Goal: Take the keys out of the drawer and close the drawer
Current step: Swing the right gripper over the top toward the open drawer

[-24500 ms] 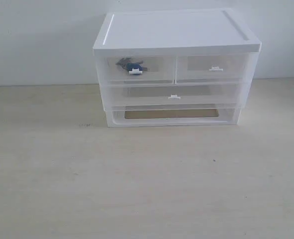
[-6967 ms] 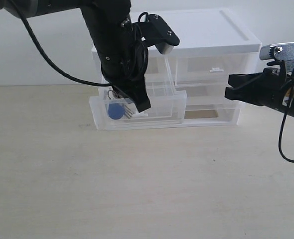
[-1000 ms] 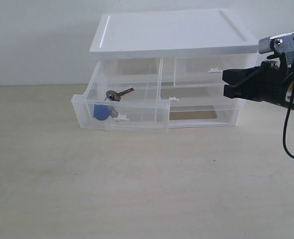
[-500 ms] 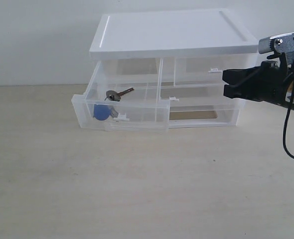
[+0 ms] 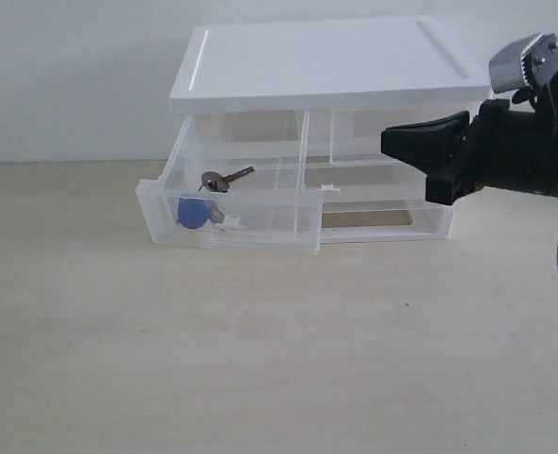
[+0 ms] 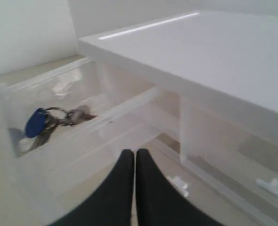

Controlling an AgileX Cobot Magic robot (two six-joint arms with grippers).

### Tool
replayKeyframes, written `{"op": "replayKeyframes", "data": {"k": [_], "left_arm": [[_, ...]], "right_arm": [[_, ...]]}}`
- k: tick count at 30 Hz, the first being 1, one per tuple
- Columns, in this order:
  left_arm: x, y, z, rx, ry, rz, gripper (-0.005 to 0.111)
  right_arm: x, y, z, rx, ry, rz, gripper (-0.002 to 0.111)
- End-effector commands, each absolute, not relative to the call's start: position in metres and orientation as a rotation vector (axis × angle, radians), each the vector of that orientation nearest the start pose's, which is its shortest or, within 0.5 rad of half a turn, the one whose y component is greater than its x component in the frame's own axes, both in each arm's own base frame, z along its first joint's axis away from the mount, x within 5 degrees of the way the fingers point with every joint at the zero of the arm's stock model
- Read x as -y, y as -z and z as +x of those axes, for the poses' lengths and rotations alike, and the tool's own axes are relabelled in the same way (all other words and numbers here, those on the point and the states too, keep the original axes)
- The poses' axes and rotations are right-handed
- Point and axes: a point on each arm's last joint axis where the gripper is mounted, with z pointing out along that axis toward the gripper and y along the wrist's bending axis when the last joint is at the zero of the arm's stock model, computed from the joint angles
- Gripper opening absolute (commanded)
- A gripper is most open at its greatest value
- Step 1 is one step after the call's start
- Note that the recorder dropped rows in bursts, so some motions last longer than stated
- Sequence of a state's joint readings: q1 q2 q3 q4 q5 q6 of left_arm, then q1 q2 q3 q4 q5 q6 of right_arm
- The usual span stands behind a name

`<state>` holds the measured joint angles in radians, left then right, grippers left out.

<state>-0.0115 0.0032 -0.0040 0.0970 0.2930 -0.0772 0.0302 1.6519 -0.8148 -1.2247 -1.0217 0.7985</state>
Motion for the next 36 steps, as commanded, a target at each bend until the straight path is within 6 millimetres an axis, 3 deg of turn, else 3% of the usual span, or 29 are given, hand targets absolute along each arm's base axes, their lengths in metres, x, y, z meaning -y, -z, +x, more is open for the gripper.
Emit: {"op": "replayKeyframes", "data": {"k": [1,7,12,14,17,19,21,23,26,30,32,36], "left_arm": [[-0.002,-0.187,0.054,-1.778,-0.033,0.004,0.004],[-0.002,-0.187,0.054,-1.778,-0.033,0.004,0.004],[-0.002,-0.187,0.054,-1.778,-0.033,0.004,0.004],[-0.002,-0.187,0.054,-1.778,-0.033,0.004,0.004],[-0.002,-0.187,0.054,-1.778,-0.033,0.004,0.004],[-0.002,-0.187,0.054,-1.778,-0.033,0.004,0.004],[-0.002,-0.187,0.054,-1.778,-0.033,0.004,0.004],[-0.002,-0.187,0.054,-1.778,-0.033,0.004,0.004],[-0.002,-0.187,0.054,-1.778,-0.033,0.004,0.004],[-0.002,-0.187,0.054,-1.778,-0.033,0.004,0.004],[-0.002,-0.187,0.054,-1.778,-0.033,0.004,0.004],[-0.002,-0.187,0.054,-1.778,-0.033,0.004,0.004]], "right_arm": [[-0.087,-0.269,0.284,-1.444,-0.714,-0.99,0.0],[-0.089,-0.322,0.252,-1.192,-0.764,-0.973,0.0],[-0.092,-0.353,0.237,-1.128,-0.836,-0.853,0.0],[-0.096,-0.363,0.239,-1.248,-0.836,-0.812,0.0],[-0.107,-0.368,0.248,-1.501,-0.628,-0.905,0.0],[-0.12,-0.378,0.253,-1.587,-0.591,-0.871,0.003],[-0.133,-0.387,0.256,-1.559,-0.6,-0.877,0.012],[-0.149,-0.393,0.259,-1.536,-0.638,-0.9,0.029],[-0.166,-0.393,0.271,-1.558,-0.648,-0.859,0.049],[-0.195,-0.378,0.291,-1.585,-0.611,-0.871,0.05],[-0.207,-0.366,0.301,-1.605,-0.494,-0.841,0.05],[-0.224,-0.351,0.311,-1.59,-0.095,-0.794,0.05]]}}
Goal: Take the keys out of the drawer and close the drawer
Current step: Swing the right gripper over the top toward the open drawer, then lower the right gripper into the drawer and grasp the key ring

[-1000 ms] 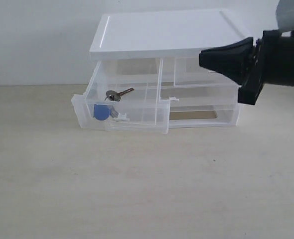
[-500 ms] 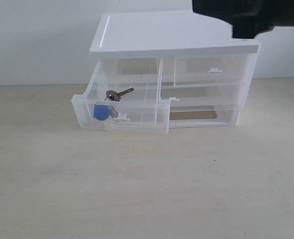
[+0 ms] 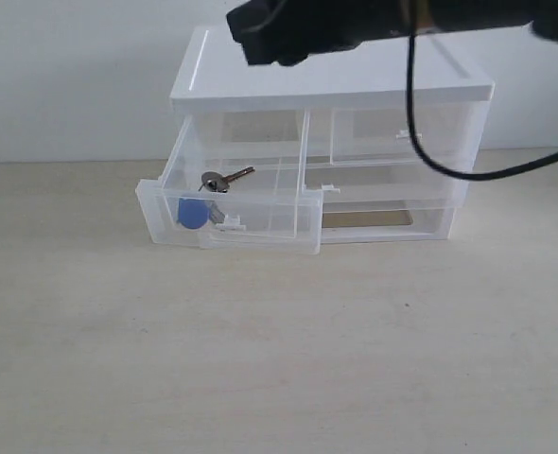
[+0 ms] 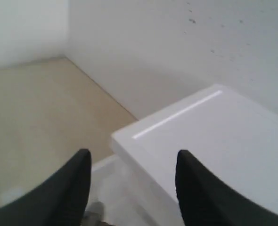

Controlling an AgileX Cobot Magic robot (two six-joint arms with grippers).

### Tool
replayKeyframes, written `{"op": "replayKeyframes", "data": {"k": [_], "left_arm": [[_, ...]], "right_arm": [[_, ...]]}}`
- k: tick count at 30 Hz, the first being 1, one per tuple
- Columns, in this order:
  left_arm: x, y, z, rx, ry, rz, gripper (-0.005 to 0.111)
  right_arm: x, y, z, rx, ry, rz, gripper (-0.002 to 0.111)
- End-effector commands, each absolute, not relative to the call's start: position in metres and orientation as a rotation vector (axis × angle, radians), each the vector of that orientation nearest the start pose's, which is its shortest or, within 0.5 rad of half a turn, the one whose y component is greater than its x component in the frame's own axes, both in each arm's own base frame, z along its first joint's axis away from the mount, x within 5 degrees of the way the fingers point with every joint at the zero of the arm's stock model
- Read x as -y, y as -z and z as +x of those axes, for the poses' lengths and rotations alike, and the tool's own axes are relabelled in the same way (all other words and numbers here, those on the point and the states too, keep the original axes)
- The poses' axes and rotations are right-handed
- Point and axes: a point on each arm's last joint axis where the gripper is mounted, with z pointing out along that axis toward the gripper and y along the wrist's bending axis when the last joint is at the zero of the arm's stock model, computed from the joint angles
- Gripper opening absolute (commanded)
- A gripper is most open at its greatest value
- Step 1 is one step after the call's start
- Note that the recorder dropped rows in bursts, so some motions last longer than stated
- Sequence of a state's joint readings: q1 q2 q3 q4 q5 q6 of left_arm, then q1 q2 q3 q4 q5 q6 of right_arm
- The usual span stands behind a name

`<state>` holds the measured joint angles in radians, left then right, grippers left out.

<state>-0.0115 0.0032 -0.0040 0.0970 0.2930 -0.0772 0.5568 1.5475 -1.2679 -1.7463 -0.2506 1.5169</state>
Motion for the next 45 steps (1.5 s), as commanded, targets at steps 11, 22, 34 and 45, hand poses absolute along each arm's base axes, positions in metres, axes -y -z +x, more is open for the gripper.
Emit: {"op": "replayKeyframes", "data": {"k": [11,22,34,45], "left_arm": [[-0.002,-0.187,0.054,-1.778,-0.033,0.004,0.004],[-0.002,-0.187,0.054,-1.778,-0.033,0.004,0.004],[-0.002,-0.187,0.054,-1.778,-0.033,0.004,0.004],[-0.002,-0.187,0.054,-1.778,-0.033,0.004,0.004]], "right_arm": [[-0.223,-0.364,0.311,-2.124,0.185,-0.852,0.05],[-0.273,-0.37,0.318,-2.093,-0.18,-1.212,0.05],[-0.309,-0.33,0.359,-2.143,-0.142,-1.328,0.05],[-0.321,-0.303,0.356,-2.146,-0.245,-1.535,0.05]]}}
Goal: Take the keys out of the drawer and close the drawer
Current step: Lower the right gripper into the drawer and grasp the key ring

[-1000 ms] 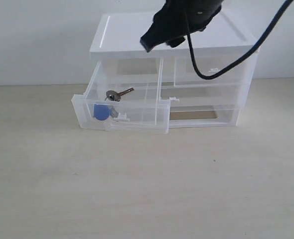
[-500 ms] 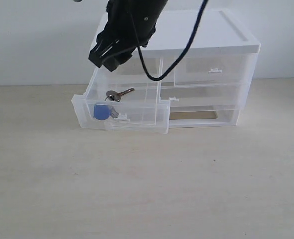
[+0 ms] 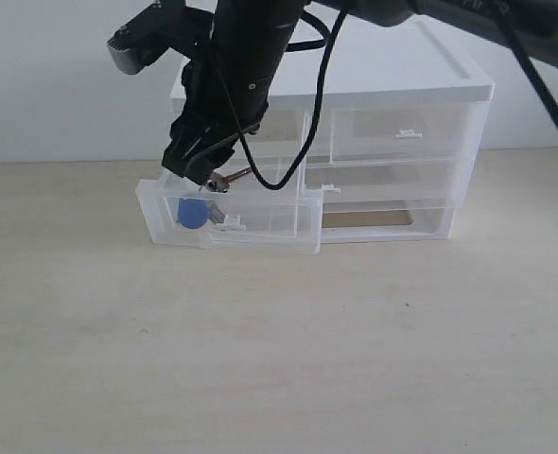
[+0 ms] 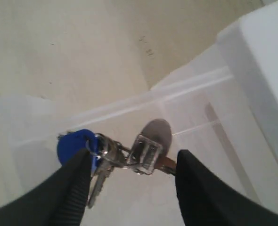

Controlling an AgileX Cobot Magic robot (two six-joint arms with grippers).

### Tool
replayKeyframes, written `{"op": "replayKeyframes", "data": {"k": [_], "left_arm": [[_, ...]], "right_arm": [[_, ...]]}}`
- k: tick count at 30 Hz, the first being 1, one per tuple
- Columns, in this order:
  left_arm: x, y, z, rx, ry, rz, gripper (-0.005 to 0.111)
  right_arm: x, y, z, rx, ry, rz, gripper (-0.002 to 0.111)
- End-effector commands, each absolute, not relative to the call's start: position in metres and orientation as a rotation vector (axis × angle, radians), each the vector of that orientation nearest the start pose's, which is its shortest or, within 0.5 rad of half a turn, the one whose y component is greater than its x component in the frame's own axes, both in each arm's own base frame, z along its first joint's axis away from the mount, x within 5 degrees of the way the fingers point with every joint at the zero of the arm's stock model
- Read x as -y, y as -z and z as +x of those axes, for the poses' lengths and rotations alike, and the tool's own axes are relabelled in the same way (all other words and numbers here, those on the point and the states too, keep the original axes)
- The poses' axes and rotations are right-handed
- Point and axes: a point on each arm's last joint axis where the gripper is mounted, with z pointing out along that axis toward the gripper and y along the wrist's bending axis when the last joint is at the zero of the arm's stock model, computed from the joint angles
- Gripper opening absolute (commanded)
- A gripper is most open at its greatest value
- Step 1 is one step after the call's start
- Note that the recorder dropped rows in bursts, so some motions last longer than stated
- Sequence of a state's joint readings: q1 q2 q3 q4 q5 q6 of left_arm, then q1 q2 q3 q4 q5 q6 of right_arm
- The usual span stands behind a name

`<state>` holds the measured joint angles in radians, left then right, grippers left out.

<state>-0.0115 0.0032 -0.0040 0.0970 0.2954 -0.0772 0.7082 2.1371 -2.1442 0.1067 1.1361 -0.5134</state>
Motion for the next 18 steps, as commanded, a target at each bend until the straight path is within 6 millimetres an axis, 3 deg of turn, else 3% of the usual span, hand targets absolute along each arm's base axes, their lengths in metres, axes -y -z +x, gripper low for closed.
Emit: {"op": "replayKeyframes", "data": {"k": [1,8,10,11,12,18], "left_arm": [[-0.002,-0.187,0.054,-1.778,-0.033,0.004,0.004],[-0.002,-0.187,0.054,-1.778,-0.033,0.004,0.004],[-0.002,-0.187,0.054,-1.778,-0.033,0.004,0.004],[-0.002,-0.187,0.054,-1.778,-0.033,0.004,0.004],[-0.002,-0.187,0.054,-1.778,-0.033,0.004,0.004],[-0.002,-0.187,0.054,-1.778,-0.033,0.004,0.004]], "right_arm": [[-0.322,-0.301,0.357,-2.148,-0.245,-1.536,0.05],[-0.322,-0.274,0.374,-2.149,-0.078,-1.56,0.049],[-0.324,-0.273,0.376,-2.126,-0.068,-1.543,0.033],[-0.324,-0.273,0.377,-2.102,-0.061,-1.561,0.011],[-0.325,-0.272,0.378,-2.093,-0.057,-1.572,-0.001],[-0.32,-0.283,0.385,-2.078,0.038,-1.446,0.0]]}}
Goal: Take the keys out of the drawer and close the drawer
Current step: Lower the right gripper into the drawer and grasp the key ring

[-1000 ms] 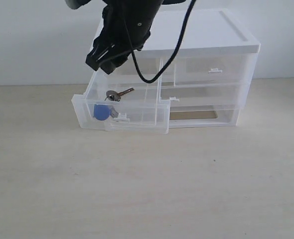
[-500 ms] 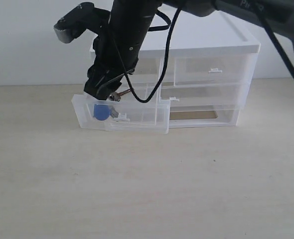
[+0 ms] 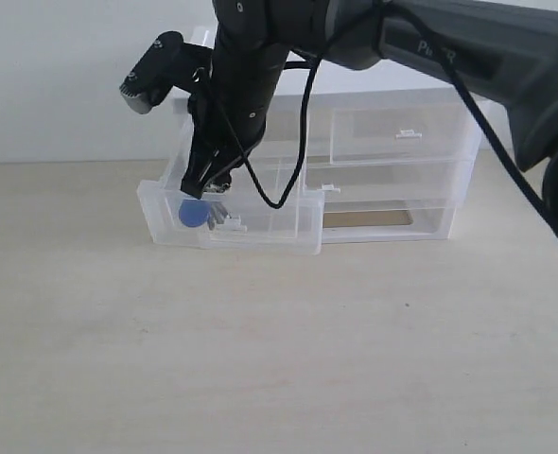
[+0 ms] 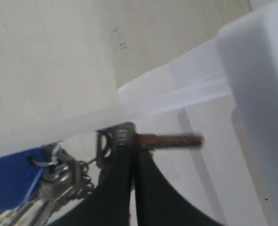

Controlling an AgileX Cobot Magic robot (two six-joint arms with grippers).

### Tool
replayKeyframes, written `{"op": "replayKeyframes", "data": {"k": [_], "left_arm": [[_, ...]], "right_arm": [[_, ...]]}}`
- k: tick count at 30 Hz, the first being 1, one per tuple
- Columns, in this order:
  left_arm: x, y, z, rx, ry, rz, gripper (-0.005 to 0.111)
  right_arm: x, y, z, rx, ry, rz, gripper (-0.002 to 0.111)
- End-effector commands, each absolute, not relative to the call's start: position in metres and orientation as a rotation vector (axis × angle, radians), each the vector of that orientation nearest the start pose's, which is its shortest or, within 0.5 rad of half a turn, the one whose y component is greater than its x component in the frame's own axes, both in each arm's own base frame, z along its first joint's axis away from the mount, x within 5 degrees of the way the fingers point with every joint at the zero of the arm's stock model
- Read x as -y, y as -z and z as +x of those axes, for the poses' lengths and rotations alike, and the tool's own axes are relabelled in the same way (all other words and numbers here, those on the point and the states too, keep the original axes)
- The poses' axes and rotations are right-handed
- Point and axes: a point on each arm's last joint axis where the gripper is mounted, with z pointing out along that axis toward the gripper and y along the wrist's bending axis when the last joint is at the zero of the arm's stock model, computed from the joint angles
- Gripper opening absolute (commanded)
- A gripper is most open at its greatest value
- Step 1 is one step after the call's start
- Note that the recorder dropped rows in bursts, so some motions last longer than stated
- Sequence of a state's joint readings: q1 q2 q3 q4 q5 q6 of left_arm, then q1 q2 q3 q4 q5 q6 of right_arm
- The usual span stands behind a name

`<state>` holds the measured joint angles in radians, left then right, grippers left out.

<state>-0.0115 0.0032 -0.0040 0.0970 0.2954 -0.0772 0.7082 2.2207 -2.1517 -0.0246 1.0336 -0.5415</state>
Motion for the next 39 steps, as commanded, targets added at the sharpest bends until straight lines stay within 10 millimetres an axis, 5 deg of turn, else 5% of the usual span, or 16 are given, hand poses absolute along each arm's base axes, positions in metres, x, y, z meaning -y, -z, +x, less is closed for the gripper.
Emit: {"op": "replayKeyframes", "data": {"k": [1,5,9,14,16,21,28,31,34,39], "left_arm": [[-0.002,-0.187,0.054,-1.778,-0.033,0.004,0.004],[-0.002,-0.187,0.054,-1.778,-0.033,0.004,0.004],[-0.002,-0.187,0.054,-1.778,-0.033,0.004,0.004],[-0.002,-0.187,0.054,-1.778,-0.033,0.004,0.004],[-0.002,-0.187,0.054,-1.778,-0.033,0.004,0.004],[-0.002,-0.187,0.054,-1.778,-0.033,0.004,0.004],[-0.002,-0.187,0.054,-1.778,-0.033,0.004,0.004],[-0.002,-0.187,0.054,-1.778,-0.033,0.004,0.004],[-0.002,-0.187,0.054,-1.778,-0.033,0.004,0.004],[-0.002,-0.187,0.054,-1.778,-0.033,0.004,0.004]], "right_arm": [[-0.318,-0.29,0.384,-2.069,0.051,-1.429,0.0],[-0.316,-0.299,0.378,-2.07,0.007,-1.45,0.0],[-0.325,-0.3,0.362,-2.135,-0.256,-1.476,0.004],[-0.328,-0.3,0.358,-2.149,-0.345,-1.463,0.049],[-0.327,-0.299,0.36,-2.175,-0.329,-1.434,0.059],[-0.324,-0.283,0.369,-2.251,-0.212,-1.387,0.045],[-0.324,-0.267,0.375,-2.294,-0.148,-1.373,0.044],[-0.316,-0.266,0.38,-2.309,-0.009,-1.364,0.03],[-0.307,-0.266,0.383,-2.312,0.139,-1.388,0.0],[-0.294,-0.269,0.39,-2.341,0.351,-1.292,0.0]]}}
